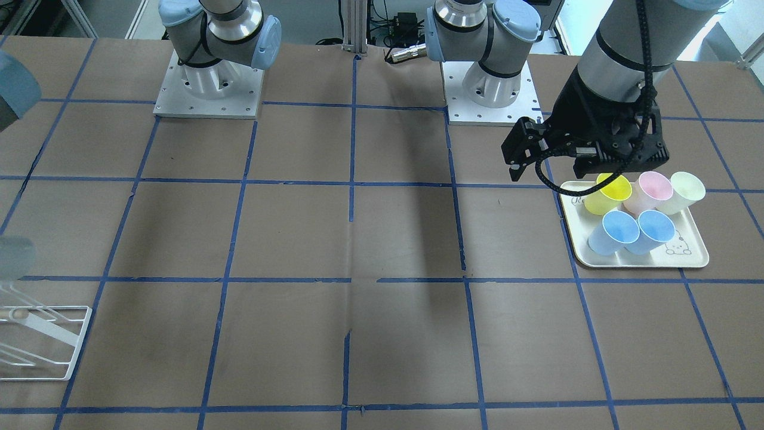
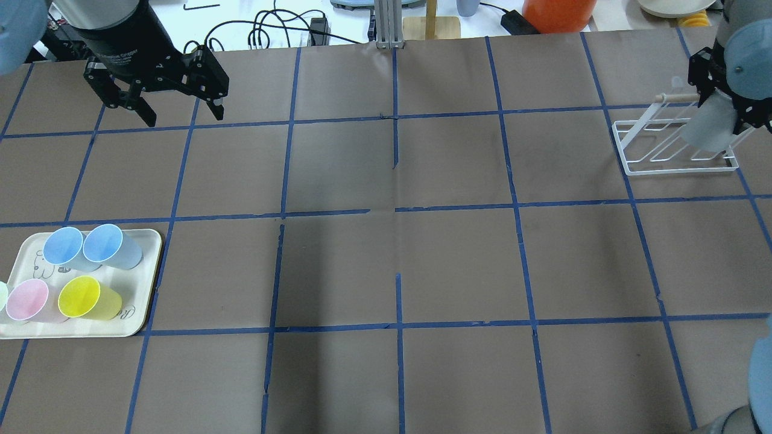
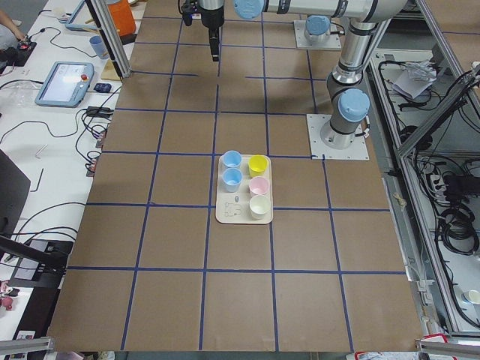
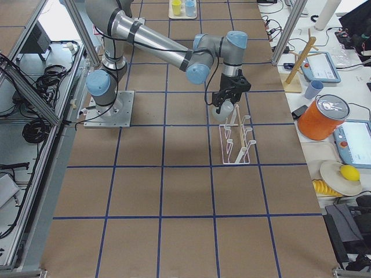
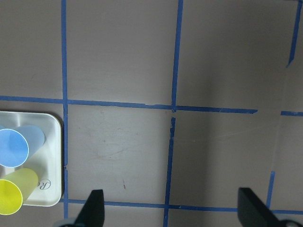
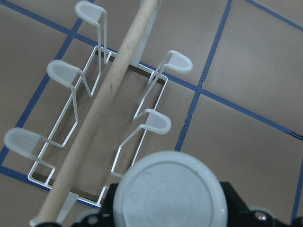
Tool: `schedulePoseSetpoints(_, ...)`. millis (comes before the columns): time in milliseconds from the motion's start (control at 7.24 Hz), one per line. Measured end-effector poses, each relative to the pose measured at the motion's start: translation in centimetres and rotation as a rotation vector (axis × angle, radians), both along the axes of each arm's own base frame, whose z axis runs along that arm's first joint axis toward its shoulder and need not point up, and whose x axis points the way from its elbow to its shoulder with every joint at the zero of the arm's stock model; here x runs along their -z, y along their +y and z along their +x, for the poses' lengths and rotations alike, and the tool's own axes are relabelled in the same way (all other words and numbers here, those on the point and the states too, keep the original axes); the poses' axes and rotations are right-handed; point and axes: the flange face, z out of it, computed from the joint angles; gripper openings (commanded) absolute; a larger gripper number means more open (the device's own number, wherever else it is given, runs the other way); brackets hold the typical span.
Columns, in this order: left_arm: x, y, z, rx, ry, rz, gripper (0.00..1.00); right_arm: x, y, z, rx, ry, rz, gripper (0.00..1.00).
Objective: Transfer IKEA cup to right arm and place on rack
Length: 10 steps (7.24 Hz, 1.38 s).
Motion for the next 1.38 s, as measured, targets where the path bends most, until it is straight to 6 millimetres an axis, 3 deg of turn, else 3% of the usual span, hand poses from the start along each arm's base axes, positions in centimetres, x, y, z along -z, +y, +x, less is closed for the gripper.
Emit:
schedulePoseSetpoints(1243,-0.17,0.24,0.03,0.001,-0.001,-0.002,1.00,0.77,-0.63,-0.21,0.003,0.004,-0.016,0.01)
schedulePoseSetpoints(1382,-0.14,0.24,0.03,0.001,-0.001,-0.001,1.00,0.97,-0.67,-0.22,0.004,0.003,-0.013,0.20)
